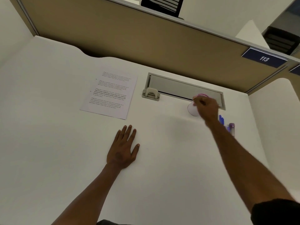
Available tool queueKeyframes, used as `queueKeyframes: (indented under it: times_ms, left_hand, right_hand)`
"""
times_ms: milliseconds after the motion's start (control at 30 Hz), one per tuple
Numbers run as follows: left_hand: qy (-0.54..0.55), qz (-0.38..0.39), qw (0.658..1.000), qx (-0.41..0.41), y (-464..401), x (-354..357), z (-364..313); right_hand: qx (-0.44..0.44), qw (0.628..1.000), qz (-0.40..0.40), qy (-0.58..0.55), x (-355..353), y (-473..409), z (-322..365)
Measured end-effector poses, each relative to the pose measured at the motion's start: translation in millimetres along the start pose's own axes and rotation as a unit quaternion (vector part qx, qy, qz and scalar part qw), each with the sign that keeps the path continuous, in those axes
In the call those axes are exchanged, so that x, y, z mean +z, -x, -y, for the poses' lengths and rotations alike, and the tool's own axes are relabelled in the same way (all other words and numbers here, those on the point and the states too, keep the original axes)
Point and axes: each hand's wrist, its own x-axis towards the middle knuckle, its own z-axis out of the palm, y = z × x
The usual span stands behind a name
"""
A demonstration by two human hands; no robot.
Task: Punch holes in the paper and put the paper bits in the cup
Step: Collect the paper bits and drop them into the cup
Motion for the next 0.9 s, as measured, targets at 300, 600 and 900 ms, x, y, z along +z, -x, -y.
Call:
queueKeyframes:
  times_ms: [300,600,900]
  left_hand:
    - [0.09,-0.069,0.994,0.001,21,-16,-7]
    - [0.045,-0.095,0.993,-0.062,104,-30,47]
    - [-0.034,-0.011,0.988,-0.149,160,-41,91]
  right_hand:
    - [-0.111,0.95,0.241,0.164,116,177,-33]
    - [-0.216,0.934,0.269,0.092,132,256,-16]
    - [-0.127,0.947,0.224,0.191,155,219,-5]
